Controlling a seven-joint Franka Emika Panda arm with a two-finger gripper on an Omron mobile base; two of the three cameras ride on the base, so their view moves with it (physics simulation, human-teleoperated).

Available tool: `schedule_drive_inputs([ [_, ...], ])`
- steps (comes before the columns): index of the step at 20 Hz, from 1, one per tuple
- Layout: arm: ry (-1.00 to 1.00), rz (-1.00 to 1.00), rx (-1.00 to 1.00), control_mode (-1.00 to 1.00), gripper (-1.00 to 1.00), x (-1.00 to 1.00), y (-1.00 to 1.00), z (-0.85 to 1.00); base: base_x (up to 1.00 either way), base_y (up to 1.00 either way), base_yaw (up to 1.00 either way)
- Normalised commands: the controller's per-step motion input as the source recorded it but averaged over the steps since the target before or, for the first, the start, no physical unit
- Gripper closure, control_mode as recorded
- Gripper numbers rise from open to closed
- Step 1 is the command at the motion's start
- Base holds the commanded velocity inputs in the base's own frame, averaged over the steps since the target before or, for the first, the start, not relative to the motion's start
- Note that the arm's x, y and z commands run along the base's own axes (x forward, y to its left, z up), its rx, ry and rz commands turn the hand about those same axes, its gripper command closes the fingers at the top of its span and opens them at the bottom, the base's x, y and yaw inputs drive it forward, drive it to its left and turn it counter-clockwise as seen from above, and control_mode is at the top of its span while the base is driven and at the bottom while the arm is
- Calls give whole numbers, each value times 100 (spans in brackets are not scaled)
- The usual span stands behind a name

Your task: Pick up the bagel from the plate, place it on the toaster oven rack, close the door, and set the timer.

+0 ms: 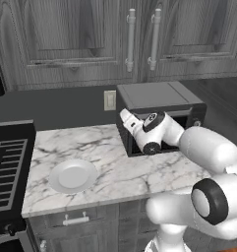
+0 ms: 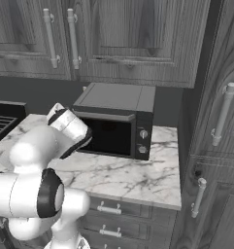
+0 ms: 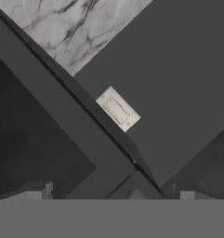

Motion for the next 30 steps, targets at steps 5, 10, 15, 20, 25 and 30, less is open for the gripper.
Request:
schedule_drive_inputs([
  [5, 23, 10, -7, -100, -100, -79, 1, 98, 0, 0, 0],
  [10, 35, 2, -7, -100, -100, -87, 9, 69, 0, 0, 0],
  [15, 37, 0, -1, -100, -100, -78, 17, 86, 0, 0, 0],
  [20, 20, 0, 2, -100, -100, -41, 40, 100, 0, 0, 0],
  [25, 13, 0, 6, -100, -100, -15, 41, 100, 0, 0, 0],
  [30, 9, 0, 6, -100, -100, -8, 38, 100, 0, 0, 0],
])
